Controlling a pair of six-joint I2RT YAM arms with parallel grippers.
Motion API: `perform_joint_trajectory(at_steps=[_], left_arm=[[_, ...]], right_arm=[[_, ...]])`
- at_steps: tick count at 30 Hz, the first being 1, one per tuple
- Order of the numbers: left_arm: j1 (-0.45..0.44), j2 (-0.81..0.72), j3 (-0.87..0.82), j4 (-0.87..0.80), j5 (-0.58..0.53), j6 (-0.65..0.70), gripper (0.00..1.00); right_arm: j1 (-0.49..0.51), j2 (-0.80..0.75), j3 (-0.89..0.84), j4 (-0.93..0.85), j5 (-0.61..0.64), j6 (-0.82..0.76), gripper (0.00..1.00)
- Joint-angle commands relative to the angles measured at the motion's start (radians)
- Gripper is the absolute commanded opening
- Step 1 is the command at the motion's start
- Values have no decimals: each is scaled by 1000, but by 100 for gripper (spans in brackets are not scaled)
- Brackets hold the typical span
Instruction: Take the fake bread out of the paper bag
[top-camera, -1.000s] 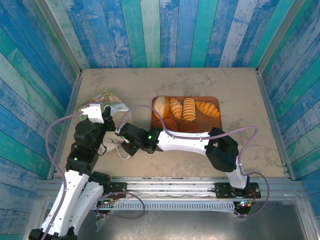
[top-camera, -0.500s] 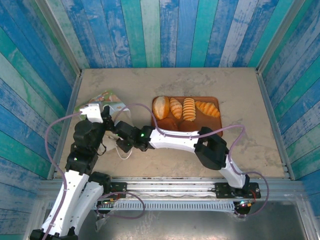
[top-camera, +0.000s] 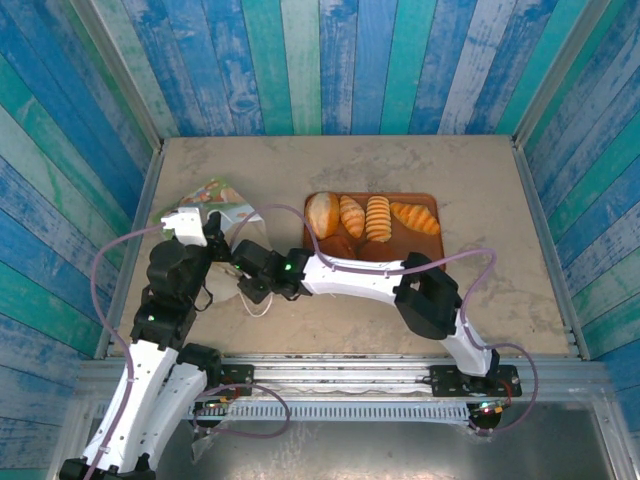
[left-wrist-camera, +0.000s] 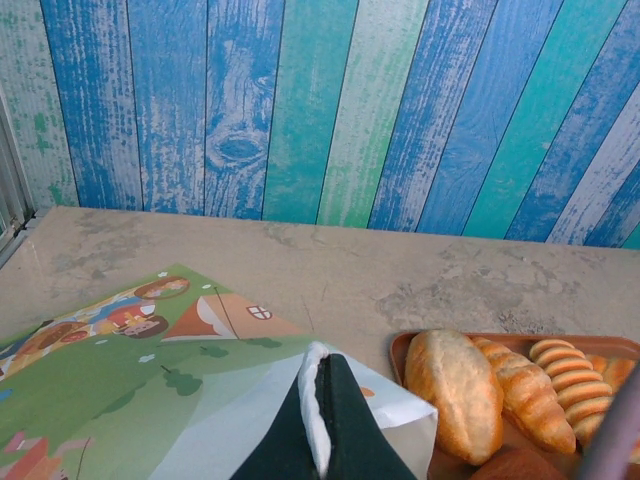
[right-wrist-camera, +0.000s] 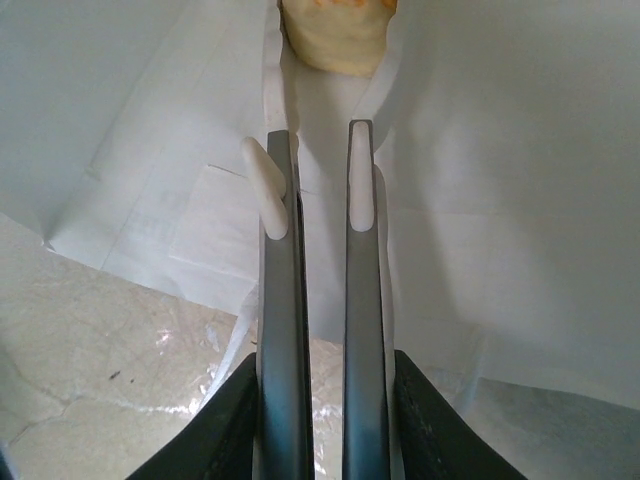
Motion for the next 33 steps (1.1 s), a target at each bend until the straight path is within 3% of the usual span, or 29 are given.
perform_joint_trajectory(at_steps=[1,10,18,27,33], left_arm=[[7,-8,-8,19,5,-3,0],[9,-2,-8,23,13,-5,0],[10,-5,-9,24,20,-7,0],[10,-13,-9,24,21,-8,0],[10,-20,-11,24,23,-8,0]], right_arm=[[3,-101,-43,-10,26,4,26],[13,-256,-198,-10,-6,-21,25],[13,-505,-422,51,-66,-54,25],[13,-794,-586,-79,-45,-55,25],[13,-959,-667,-193,52,32,25]])
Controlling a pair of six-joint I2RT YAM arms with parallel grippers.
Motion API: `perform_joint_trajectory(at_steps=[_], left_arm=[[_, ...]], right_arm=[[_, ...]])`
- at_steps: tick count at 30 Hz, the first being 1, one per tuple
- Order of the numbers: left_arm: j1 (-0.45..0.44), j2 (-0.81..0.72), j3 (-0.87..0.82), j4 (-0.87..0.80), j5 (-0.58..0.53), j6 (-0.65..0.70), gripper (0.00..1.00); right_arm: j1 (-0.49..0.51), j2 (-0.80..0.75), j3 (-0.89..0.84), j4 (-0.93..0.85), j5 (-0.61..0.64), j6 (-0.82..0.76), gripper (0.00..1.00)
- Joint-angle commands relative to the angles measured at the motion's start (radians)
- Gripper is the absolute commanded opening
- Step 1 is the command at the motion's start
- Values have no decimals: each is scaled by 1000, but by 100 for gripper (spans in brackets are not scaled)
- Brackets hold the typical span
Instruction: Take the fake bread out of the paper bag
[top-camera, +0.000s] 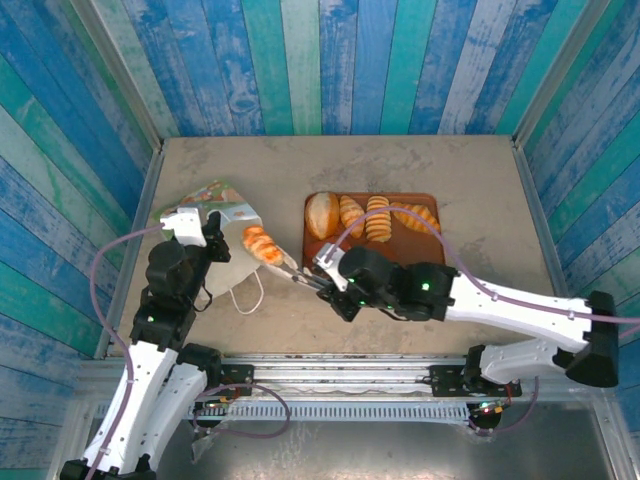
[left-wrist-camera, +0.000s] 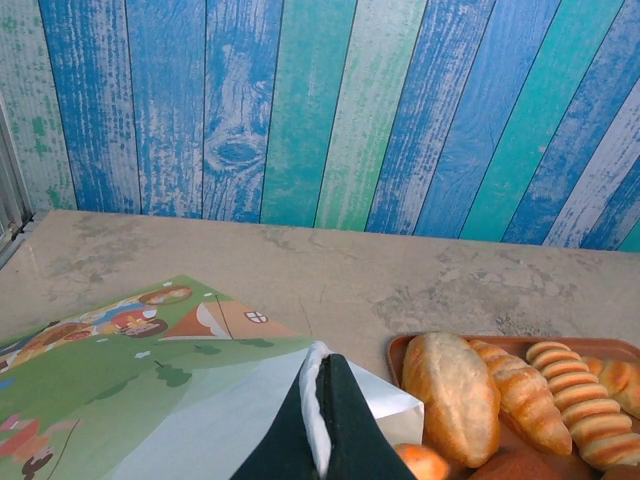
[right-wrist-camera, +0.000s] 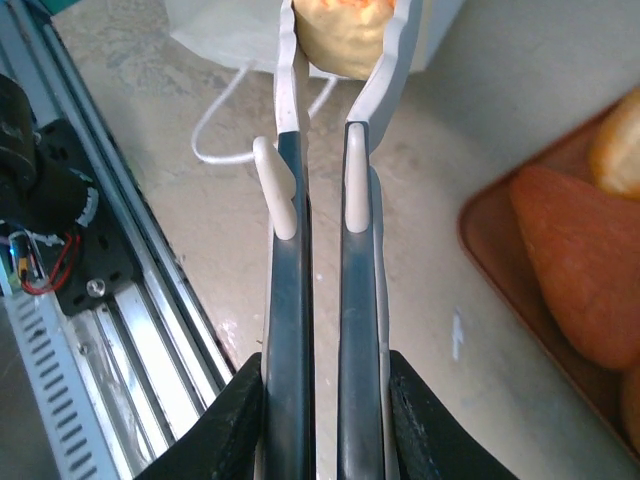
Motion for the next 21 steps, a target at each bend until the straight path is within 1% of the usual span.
perform_joint_trajectory(at_steps=[1,6,13,18,21], left_arm=[[5,-12,-11,23,11,-8,0],[5,-20,-12,22,11,-10,0],[5,-32,-14,28,17,-10,0],[5,-36,-15,26,17,-11,0],[5,-38,-15,26,17,-10,0]], right_arm=[[4,-79,-33,-87,105,79,25],[3,-179,-62,-232,231,232,25],[-9,-327,-96,-488,404,555,25],[-31,-400,-116,-620,446,732,25],[-34,-412,-122,-681,457,771,25]])
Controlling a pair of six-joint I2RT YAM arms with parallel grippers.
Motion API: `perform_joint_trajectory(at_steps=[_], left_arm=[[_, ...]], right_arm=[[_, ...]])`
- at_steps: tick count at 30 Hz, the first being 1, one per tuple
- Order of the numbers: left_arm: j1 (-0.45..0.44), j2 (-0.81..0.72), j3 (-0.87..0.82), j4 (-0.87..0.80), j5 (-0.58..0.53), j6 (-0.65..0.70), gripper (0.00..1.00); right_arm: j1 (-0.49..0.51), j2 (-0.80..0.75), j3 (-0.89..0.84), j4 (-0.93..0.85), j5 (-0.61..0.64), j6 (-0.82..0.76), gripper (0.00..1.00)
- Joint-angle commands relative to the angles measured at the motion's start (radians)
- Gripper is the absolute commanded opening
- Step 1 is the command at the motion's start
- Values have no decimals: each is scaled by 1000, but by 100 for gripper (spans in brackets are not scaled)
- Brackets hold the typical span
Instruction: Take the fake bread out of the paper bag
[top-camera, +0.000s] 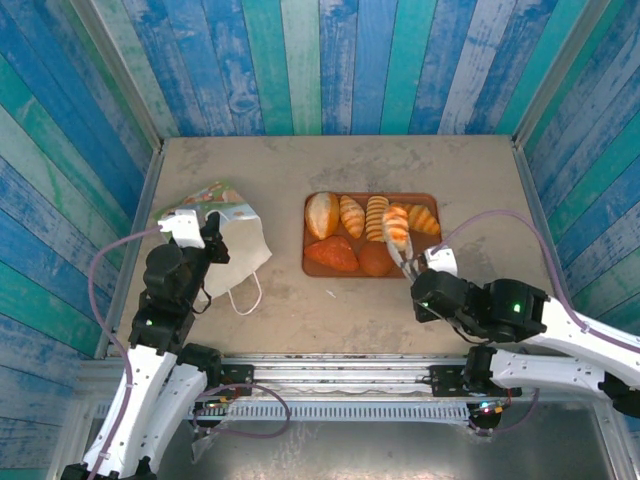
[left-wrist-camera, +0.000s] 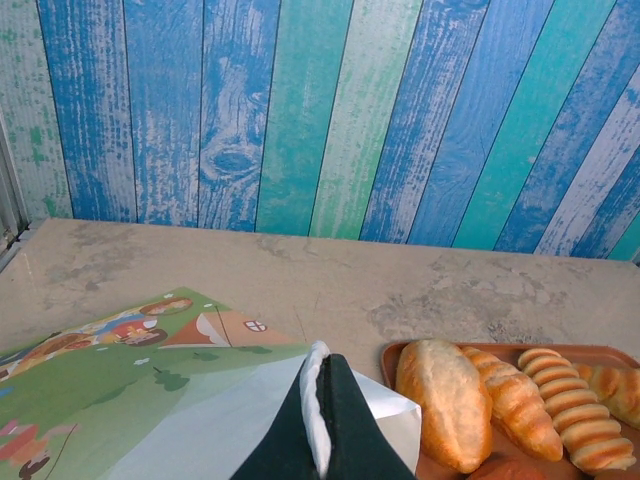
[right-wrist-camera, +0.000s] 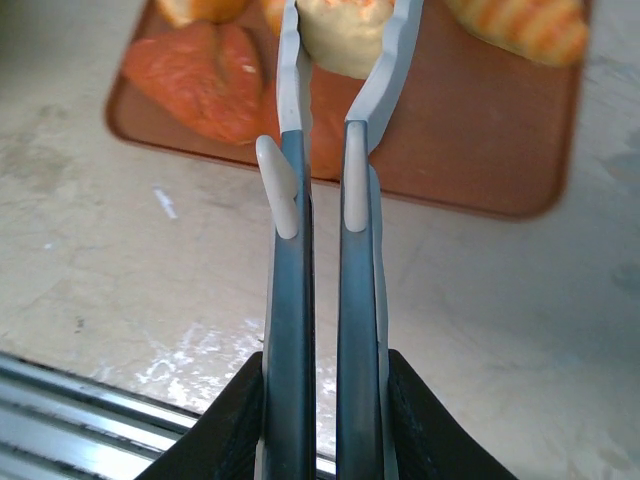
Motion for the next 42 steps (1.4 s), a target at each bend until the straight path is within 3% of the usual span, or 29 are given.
perform_joint_trajectory(at_steps=[1,7,17,27,36,42], left_arm=[[4,-12,-12,25,8,-7,0],[5,-8,-12,27,10,-7,0],[6,-8,-12,22,4,-7,0],[11,-5,-12,24,7,-7,0],[14,0,-12,26,10,-8,0],[14,2,-12,27,12,-8,0]], right_arm=[[-6,-9,-6,-109,70,124,25],[-56,34,-25,-107,12,81,27],[-251,166,-88,58,-197,-141,27],[-331,272,-81,64,-192,-202,33],[-340,342,-47,-17,-167,-189,44],[-341,352,-40,-40,-140,-175,44]])
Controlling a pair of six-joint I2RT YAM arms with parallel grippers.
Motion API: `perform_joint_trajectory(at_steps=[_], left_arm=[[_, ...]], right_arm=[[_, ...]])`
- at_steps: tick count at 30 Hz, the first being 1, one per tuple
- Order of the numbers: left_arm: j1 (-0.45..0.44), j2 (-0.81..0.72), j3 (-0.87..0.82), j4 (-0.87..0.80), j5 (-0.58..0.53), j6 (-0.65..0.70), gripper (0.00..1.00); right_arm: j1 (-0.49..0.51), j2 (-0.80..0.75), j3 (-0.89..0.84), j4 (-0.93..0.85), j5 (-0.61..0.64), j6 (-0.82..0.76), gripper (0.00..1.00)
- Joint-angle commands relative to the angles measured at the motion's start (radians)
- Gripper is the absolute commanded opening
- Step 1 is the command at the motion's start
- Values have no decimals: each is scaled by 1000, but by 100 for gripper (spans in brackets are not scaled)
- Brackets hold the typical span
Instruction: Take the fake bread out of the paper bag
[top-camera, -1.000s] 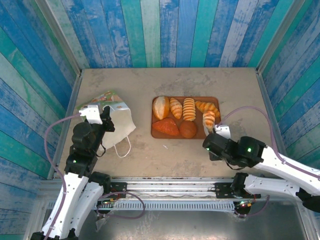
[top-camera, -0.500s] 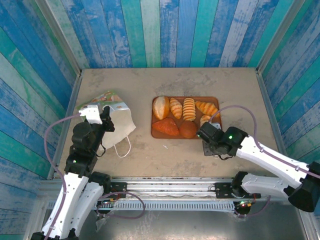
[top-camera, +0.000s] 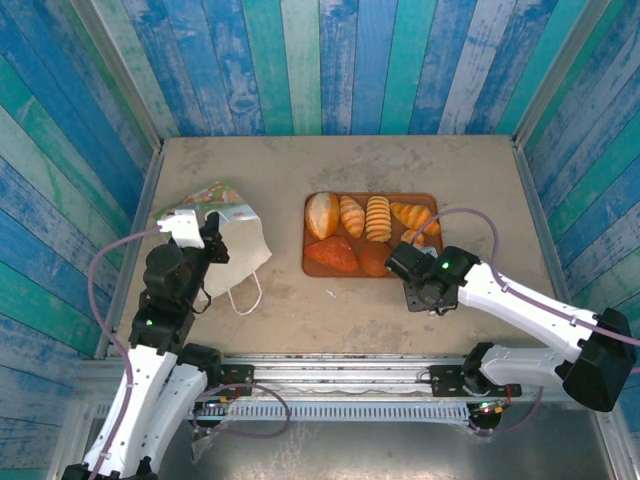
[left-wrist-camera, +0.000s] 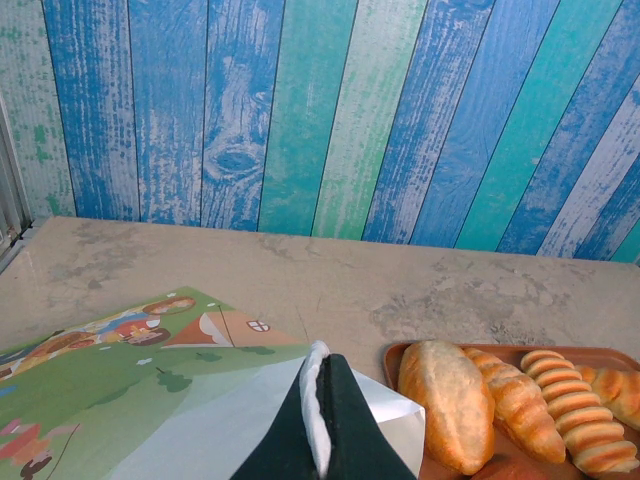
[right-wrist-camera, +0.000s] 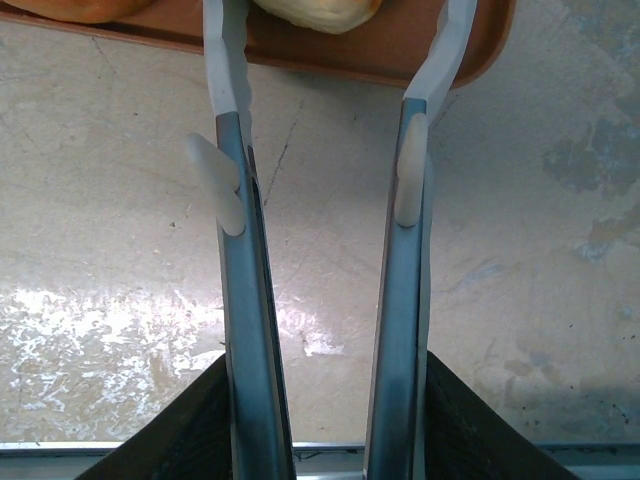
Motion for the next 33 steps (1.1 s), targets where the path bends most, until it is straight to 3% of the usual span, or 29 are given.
perform_joint_trajectory(at_steps=[1,13,23,33], left_arm=[[8,0,-10,25,11,-5,0],[9,-5,-1,9,-11,-3,0],[8,-153,4,-97,-275,-20,0],[9,-199,-48,-86,-350,6,0]], right_arm=[[-5,0,33,-44,39,13,44],[-5,-108,58,14,-22,-72,44],[-6,-232,40,144,-38,-130,41],[-6,-309,14,280,20,-211,41]])
